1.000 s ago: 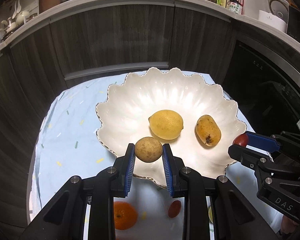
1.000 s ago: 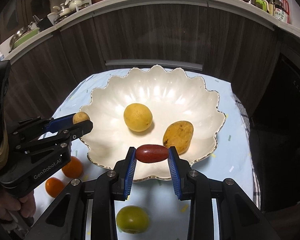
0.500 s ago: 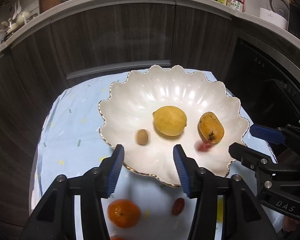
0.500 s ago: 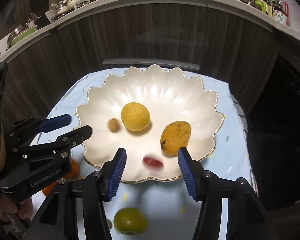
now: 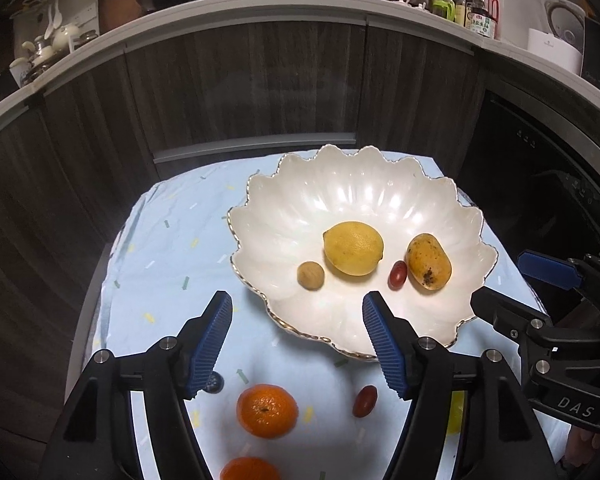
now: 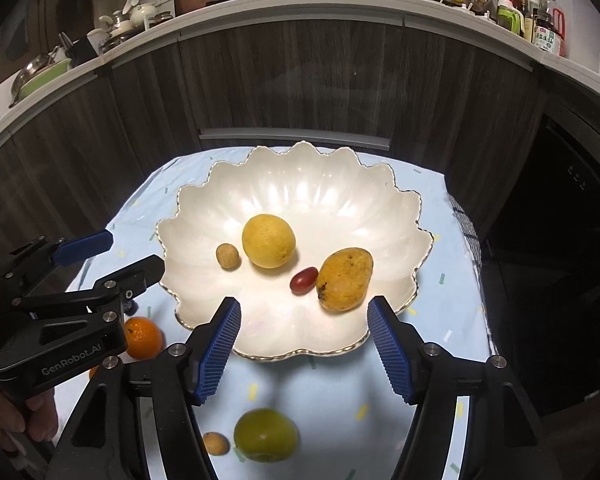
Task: Organize fruits
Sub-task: 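Withdraw both tools from the bowl toward the remaining fruits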
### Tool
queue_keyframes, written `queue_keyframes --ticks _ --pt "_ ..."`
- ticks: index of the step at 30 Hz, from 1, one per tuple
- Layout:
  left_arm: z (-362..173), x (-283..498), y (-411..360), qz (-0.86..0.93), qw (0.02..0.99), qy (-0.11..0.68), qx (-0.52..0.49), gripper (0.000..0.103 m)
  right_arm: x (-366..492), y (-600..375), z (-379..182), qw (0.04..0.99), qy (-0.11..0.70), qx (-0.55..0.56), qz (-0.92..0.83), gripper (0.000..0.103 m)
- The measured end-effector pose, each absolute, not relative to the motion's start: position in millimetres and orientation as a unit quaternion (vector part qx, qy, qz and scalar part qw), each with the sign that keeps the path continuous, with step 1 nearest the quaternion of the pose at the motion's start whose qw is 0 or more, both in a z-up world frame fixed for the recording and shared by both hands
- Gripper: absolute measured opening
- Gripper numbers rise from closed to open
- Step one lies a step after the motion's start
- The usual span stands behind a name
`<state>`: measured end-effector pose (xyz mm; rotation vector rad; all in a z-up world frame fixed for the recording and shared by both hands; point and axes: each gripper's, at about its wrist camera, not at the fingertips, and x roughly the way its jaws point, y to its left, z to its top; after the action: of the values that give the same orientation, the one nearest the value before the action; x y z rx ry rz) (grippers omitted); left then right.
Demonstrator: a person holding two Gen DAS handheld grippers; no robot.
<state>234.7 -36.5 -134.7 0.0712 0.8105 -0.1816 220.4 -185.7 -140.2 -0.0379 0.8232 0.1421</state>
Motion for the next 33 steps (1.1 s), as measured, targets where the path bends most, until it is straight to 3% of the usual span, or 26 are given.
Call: queue_keyframes --ticks 33 --pt "-121.1 174.7 -13.4 -0.055 0.925 0.374 0.035 0.071 168.3 -173.5 -134.1 0.920 0.385 -0.019 0.065 0.067"
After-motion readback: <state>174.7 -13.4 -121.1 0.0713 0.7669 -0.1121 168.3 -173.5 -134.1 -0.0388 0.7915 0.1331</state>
